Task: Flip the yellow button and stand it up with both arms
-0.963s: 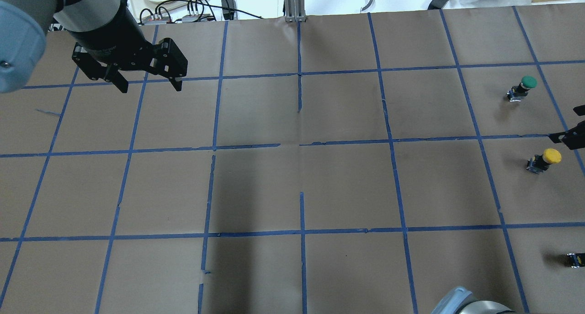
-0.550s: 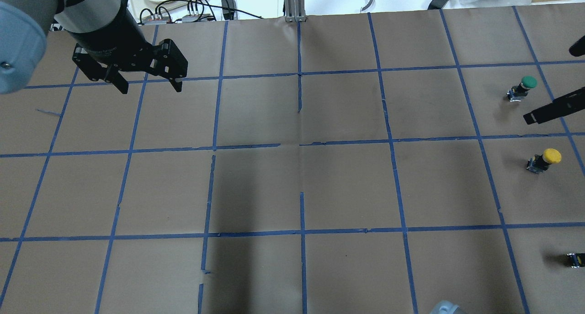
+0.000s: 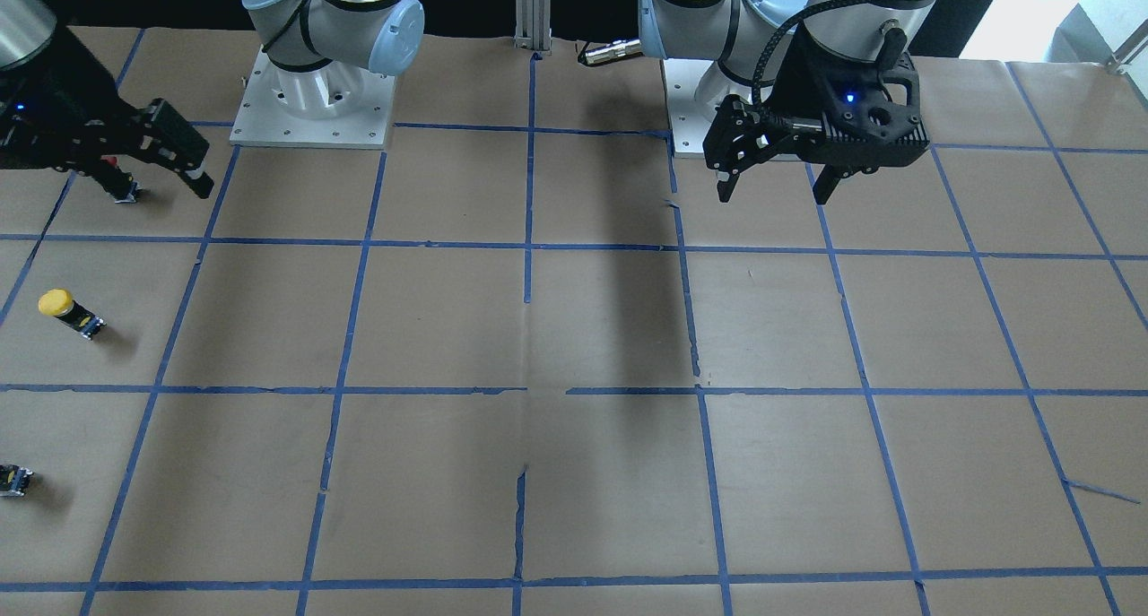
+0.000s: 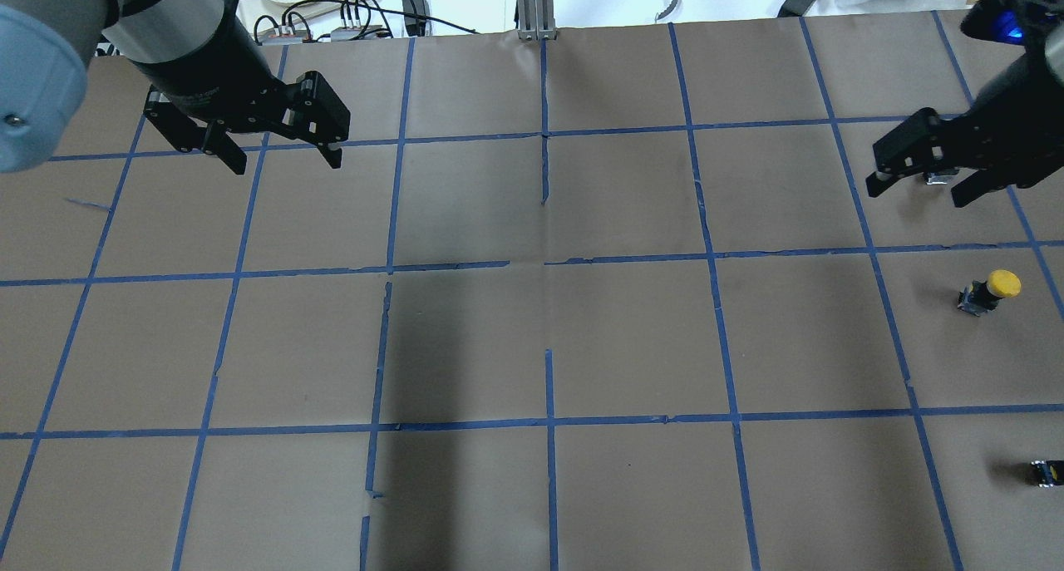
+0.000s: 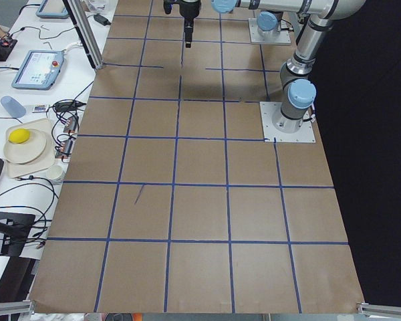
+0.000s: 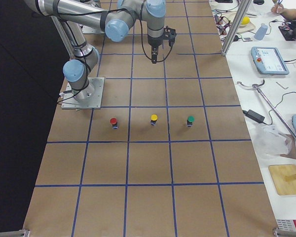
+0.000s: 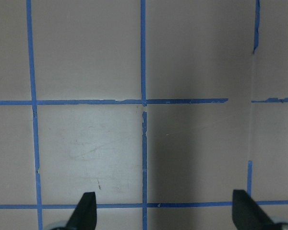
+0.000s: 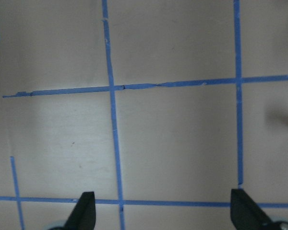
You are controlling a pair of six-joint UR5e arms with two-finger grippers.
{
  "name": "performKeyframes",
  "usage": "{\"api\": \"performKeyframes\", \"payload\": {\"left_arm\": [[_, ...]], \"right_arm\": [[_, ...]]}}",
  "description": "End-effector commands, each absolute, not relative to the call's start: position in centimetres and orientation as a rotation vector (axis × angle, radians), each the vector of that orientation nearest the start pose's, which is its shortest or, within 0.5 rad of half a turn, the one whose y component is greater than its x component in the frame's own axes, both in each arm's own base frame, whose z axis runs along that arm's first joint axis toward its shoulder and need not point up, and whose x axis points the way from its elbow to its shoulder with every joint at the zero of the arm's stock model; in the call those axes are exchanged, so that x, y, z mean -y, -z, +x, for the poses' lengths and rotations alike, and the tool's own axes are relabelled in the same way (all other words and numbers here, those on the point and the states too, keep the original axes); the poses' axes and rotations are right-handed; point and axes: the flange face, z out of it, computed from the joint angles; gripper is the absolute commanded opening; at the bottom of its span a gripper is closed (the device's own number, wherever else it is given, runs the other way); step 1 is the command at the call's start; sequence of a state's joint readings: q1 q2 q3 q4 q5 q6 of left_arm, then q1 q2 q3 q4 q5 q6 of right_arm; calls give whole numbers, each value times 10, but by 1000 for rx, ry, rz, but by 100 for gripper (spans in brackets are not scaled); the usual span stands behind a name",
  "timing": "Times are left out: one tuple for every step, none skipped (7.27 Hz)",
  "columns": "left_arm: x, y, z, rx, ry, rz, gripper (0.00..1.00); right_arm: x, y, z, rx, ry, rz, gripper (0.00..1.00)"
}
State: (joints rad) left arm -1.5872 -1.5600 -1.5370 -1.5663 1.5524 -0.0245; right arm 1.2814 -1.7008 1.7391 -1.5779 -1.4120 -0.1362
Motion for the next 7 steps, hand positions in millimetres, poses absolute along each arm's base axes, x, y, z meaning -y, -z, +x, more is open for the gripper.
{"api": "performKeyframes", "payload": {"left_arm": [[490, -511, -143, -3160, 79, -14, 100], [489, -512, -143, -3160, 79, -11, 100], [489, -512, -143, -3160, 79, -14, 100], [489, -512, -143, -3160, 79, -11, 100], [489, -512, -143, -3160, 79, -11, 100], [489, -512, -143, -3160, 79, -11, 100], [489, -512, -143, -3160, 79, -11, 100]], "right_arm": [[436, -500, 101, -3092, -76, 373, 100], [425, -513, 122, -3108, -88, 427, 100], [426, -510, 122, -3110, -114, 428, 100], [427, -509, 116, -3116, -115, 440, 100], [429, -507, 115, -3149, -104, 436, 100], [428, -505, 116, -3150, -111, 448, 100], [428, -505, 117, -3140, -112, 440, 100]]}}
